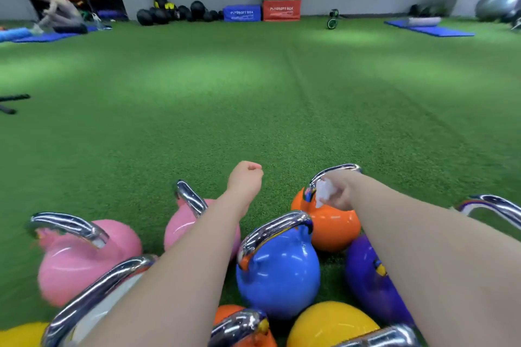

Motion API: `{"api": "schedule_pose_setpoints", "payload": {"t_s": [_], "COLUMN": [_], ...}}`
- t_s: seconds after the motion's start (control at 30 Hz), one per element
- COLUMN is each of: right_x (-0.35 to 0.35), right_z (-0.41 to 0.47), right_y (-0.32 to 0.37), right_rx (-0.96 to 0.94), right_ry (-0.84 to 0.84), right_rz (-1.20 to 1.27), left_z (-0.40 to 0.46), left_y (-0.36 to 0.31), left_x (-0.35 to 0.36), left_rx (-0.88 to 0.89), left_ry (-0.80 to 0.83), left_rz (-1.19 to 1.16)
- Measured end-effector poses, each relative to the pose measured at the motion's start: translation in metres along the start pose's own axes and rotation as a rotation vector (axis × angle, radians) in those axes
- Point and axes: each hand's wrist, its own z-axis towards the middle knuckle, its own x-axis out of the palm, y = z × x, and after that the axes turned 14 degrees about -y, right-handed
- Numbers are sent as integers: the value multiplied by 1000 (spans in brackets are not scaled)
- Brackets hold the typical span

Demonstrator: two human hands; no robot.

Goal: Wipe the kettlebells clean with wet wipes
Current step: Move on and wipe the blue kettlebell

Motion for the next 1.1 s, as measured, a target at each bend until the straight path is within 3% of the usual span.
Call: {"api": "schedule_pose_setpoints", "payload": {"t_s": [0.13, 0.37, 0.57, 0.7, 0.83, 0.93, 1.1], "right_x": [-7, -5, 26, 52, 65, 63, 47], "right_z": [-32, -67, -77, -69, -52, -45, -46], "right_y": [-16, -33, -50, -56, -58, -61, -75], "right_rx": [-80, -357, -796, -1028, -1225, -1283, -1360], "right_ry": [104, -14, -52, 111, 256, 312, 157], "right_rz": [-62, -24, -596, -792, -1039, -1134, -1214], "left_z": [-25, -56, -52, -36, -24, -15, -10], "left_y": [9, 54, 59, 61, 69, 79, 90], "left_x": [-14, -30, -13, -2, 4, 7, 7], "left_rx": [59, -61, -286, -453, -444, -406, -213], "left_ry": [79, 155, 245, 223, 70, 5, -56], "left_rz": [14, -43, -236, -426, -521, -414, 25]}}
